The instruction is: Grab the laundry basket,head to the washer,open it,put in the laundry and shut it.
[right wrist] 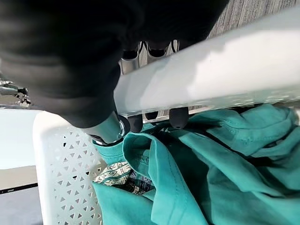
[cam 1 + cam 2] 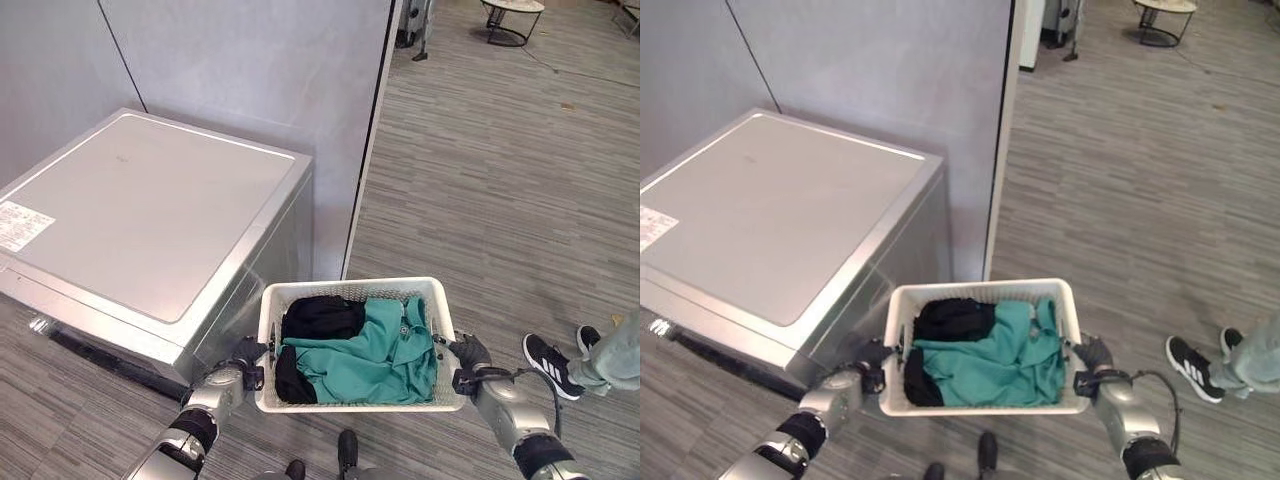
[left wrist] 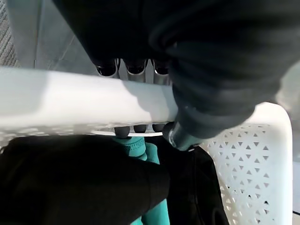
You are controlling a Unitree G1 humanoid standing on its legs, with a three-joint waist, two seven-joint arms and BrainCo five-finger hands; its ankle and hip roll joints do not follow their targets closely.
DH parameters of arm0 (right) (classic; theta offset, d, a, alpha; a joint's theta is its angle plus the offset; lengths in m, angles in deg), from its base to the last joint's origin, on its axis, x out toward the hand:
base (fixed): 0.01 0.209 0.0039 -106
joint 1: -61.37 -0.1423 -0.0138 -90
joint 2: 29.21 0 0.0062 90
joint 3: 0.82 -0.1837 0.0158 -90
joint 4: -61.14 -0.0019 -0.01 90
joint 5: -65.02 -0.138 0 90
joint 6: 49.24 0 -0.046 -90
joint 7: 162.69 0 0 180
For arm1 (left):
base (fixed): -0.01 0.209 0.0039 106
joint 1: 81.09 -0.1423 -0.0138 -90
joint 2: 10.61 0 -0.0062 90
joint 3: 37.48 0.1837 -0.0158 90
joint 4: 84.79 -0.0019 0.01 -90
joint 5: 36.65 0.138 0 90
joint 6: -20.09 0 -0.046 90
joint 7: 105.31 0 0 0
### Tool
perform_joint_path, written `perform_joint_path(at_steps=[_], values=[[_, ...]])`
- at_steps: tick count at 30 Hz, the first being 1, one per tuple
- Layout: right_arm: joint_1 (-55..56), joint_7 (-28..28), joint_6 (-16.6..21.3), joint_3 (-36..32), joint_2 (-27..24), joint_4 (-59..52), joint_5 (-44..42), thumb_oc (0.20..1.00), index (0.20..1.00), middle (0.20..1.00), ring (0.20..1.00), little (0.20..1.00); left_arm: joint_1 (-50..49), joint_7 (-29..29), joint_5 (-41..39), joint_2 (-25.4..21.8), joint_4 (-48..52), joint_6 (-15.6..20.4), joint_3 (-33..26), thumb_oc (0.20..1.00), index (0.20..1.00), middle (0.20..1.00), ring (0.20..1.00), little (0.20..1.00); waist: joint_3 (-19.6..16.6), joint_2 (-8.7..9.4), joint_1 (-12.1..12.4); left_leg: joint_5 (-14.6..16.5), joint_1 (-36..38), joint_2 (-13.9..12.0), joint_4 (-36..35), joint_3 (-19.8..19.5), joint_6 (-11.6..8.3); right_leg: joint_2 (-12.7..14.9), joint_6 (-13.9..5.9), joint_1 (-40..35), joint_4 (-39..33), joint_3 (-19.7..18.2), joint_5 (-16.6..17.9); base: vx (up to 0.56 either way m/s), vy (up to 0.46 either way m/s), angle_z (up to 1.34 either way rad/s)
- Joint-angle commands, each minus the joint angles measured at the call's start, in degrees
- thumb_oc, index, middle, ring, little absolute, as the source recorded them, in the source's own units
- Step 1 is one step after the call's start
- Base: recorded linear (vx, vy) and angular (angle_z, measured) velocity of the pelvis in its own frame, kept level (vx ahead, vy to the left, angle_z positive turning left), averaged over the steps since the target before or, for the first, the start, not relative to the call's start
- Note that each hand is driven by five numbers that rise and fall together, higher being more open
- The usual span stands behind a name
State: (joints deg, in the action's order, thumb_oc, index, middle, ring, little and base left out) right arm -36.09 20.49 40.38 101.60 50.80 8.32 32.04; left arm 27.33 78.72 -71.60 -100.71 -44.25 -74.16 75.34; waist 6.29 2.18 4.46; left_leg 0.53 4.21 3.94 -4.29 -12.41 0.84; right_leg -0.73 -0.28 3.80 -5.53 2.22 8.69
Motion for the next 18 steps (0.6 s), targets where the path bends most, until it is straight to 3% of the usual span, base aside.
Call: perform_joint_path(at_steps=[1,3,4,12,18], values=[[-1.78,-5.88,2.4,1.47,2.57,-6.73,-2.22,0.2,0.2,0.2,0.2,0.2,10.63,-2.96,-2.05,2.4,-0.08,4.83,-0.12,0.2,0.2,0.2,0.2,0.2,-1.67,-0.17,2.16,-1.79,-1.55,2.45,-0.71,0.19,-1.32,-0.02,-5.1,-9.26,1.83,1.03,-10.76,0.01,-0.077,0.19],[-1.37,-5.84,2.44,1.3,2.38,-7.18,-2.36,0.2,0.2,0.2,0.2,0.2,10.87,-2.85,-2.08,2.38,-0.12,4.7,-0.04,0.2,0.2,0.2,0.2,0.2,-1.57,-0.36,2.01,-1.98,-1.73,2.38,-0.71,-0.07,-1.44,0.0,-5.0,-9.0,2.42,1.4,-10.96,0.01,-0.043,0.11],[-3.8,0.1,2.17,-0.67,7.18,21.95,-1.42,0.2,0.2,0.2,0.2,0.2,-4.11,-3.09,1.75,5.01,-5.34,4.56,-2.86,0.2,0.2,0.2,0.2,0.2,-2.15,-2.49,-1.39,3.22,-2.75,-0.96,5.63,5.87,-0.03,1.53,-4.55,-7.97,2.95,-8.27,-12.12,0.01,-0.03,0.15],[-2.57,-0.96,1.49,0.2,8.04,22.47,-2.67,0.2,0.2,0.2,0.2,0.2,-3.5,-3.25,0.97,6.52,-6.79,3.49,-1.55,0.2,0.2,0.2,0.2,0.2,-2.88,-2.41,-1.77,2.38,-1.4,-1.41,4.11,5.57,-0.63,0.98,-4.03,-9.01,2.64,-7.26,-12.34,0.0,-0.025,-0.08],[-2.91,-1.62,0.46,0.27,8.37,26.43,-3.71,0.2,0.2,0.2,0.2,0.2,-2.41,-4.62,3.28,8.22,-5.17,2.75,3.67,0.2,0.2,0.2,0.2,0.2,-2.58,-2.65,-1.95,2.09,-1.13,-1.59,3.85,5.02,-0.94,0.77,-3.77,-9.47,2.35,-6.67,-12.44,-0.01,-0.032,0.0]])
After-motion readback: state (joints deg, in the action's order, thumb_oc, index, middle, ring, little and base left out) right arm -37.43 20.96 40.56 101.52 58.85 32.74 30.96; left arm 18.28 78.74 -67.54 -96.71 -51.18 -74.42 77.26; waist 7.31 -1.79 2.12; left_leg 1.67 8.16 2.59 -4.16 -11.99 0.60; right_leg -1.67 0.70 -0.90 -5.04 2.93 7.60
